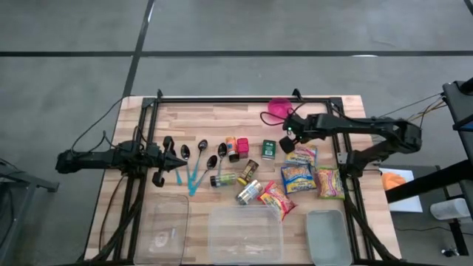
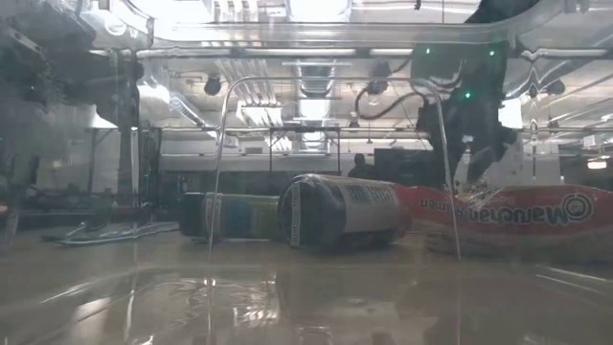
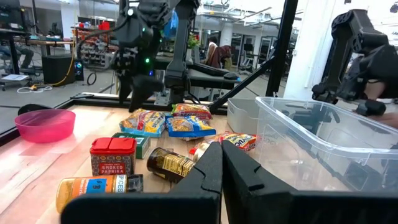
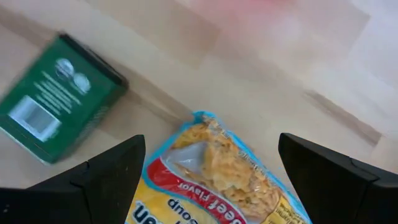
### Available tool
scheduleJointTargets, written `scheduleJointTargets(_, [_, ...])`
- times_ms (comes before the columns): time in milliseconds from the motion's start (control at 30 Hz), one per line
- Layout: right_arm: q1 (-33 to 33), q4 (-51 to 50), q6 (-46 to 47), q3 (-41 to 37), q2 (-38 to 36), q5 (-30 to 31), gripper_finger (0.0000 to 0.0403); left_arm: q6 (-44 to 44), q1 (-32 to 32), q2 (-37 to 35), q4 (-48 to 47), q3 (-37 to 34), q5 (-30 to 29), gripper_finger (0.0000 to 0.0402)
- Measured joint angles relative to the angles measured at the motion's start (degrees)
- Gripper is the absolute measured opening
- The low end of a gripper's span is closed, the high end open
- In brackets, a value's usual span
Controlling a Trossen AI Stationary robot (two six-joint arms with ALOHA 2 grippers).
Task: Pick & Place Food Item
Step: Put the light blue noodle pack into the white bin
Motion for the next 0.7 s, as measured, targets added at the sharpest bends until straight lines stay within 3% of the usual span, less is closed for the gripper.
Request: scheduleJointTargets(700, [-0.7,3.7,-8.3,0.1,12.5,-1.9,0.0366,0.0,0.0,0.0,0.0,0.0,0.0,0.0])
